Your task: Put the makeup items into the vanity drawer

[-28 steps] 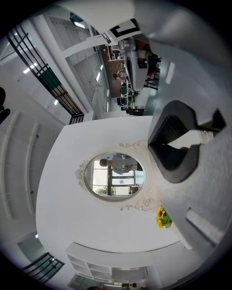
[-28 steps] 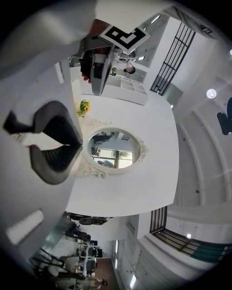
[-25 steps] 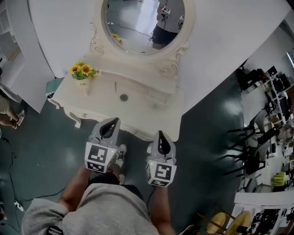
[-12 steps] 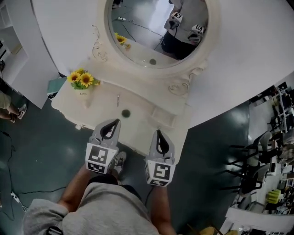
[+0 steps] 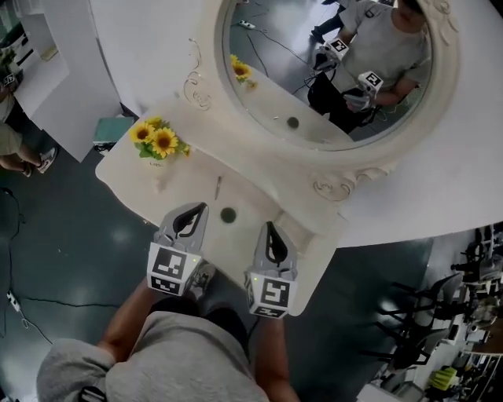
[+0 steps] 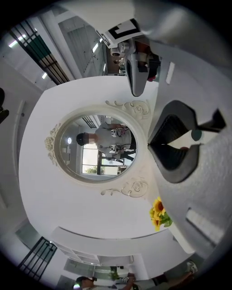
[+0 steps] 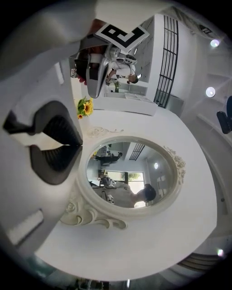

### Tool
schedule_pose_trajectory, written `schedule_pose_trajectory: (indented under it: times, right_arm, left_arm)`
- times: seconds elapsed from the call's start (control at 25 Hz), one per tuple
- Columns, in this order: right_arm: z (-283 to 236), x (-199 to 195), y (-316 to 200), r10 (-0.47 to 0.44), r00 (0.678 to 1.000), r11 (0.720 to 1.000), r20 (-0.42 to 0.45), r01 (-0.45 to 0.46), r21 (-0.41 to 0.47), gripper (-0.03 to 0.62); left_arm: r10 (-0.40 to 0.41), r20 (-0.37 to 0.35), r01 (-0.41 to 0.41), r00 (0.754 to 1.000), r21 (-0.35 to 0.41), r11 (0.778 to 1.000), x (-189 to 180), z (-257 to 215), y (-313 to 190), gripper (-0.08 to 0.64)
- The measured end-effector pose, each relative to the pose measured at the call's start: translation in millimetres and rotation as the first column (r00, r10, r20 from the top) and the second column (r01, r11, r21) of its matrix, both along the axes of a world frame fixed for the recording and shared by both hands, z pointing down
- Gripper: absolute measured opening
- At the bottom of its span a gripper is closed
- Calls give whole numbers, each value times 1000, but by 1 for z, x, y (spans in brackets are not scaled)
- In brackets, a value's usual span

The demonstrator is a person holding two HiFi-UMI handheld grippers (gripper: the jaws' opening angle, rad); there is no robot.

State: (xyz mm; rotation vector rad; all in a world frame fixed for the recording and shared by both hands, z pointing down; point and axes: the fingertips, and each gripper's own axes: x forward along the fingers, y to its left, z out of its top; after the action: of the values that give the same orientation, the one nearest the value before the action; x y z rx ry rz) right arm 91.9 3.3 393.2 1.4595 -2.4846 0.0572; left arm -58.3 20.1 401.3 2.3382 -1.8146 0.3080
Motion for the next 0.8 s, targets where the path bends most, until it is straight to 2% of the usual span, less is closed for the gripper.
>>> schedule_pose_trajectory:
  times: [0.4, 0.8]
  right_arm:
    - [53, -32, -32, -117, 993, 985, -8, 115, -126, 5]
    - [142, -45, -39, -237, 971, 938, -32, 221, -266, 5]
  left_arm:
    - [-106, -5, 105, 994, -116, 988, -25, 49, -14, 11]
    - [-201, -14, 192, 979, -243, 951, -26, 123, -9, 11]
